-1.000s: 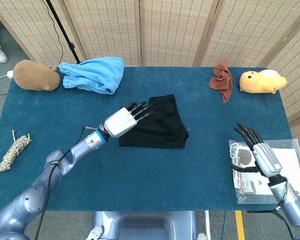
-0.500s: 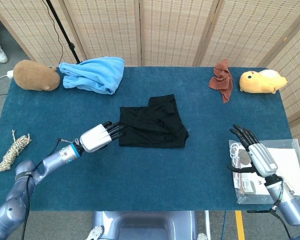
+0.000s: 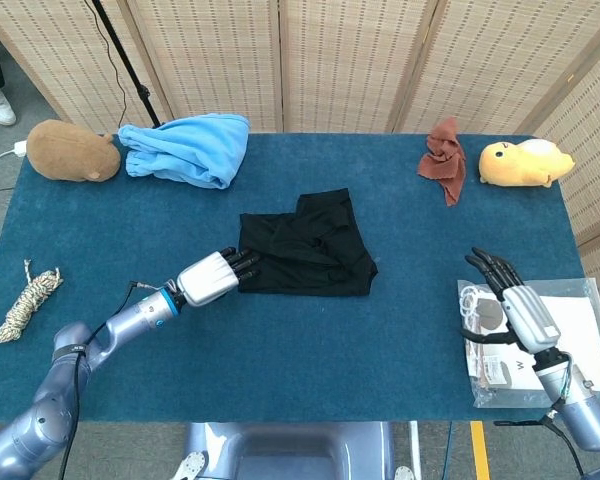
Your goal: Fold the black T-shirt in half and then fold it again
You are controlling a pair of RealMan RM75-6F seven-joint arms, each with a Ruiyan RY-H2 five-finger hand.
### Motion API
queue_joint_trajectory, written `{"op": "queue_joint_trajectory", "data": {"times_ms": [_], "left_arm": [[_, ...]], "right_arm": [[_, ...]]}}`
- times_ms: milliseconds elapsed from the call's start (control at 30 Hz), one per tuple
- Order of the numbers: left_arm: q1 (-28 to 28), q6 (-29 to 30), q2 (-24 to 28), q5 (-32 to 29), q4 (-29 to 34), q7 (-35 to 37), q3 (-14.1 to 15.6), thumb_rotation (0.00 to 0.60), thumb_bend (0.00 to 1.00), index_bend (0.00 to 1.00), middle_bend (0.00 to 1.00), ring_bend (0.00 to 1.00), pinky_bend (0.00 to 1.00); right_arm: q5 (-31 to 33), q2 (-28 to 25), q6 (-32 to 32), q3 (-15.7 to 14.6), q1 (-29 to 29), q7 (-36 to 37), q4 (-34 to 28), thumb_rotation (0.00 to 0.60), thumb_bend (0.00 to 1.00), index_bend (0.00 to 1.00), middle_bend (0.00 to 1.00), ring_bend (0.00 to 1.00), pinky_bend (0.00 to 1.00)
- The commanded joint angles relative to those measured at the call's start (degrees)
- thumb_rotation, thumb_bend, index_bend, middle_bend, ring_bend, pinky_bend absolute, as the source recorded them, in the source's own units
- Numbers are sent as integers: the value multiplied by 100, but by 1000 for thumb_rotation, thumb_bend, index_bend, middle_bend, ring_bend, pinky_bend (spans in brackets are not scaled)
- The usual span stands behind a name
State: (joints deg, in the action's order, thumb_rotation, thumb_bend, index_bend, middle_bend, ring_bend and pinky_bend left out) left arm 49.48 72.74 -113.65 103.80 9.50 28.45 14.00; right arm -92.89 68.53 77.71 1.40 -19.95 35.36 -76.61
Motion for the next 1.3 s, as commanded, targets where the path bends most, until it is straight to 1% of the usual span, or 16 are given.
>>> {"op": "queue_joint_trajectory", "data": {"times_ms": [33,233,400,600,867,1300], "left_arm": [[6,-37,-20,-3,-29,-16,3,600,202,242,130,153,319],[-3,-139,-100,-65,-60,-54,-48,600,202,248,135,161,319],[44,-304,-250,-164,-119,-177,-144,600,202,268,152,219,319],[101,-420,-371,-269,-164,-321,-248,600,203,283,169,258,321],[163,-554,-495,-312,-165,-459,-285,600,203,292,169,266,321],[268,-565,-661,-384,-154,-562,-366,600,207,292,169,267,321]], "right_arm": [[1,-4,6,3,2,11,3,600,0,0,0,0,0],[-9,-9,15,3,1,26,1,600,0,0,0,0,0],[-21,-14,24,0,0,36,-8,600,0,0,0,0,0],[-17,-21,37,5,4,59,-2,600,0,0,0,0,0],[-36,-28,40,-4,1,71,-9,600,0,0,0,0,0],[-39,-41,40,-8,0,80,-14,600,0,0,0,0,0]]}}
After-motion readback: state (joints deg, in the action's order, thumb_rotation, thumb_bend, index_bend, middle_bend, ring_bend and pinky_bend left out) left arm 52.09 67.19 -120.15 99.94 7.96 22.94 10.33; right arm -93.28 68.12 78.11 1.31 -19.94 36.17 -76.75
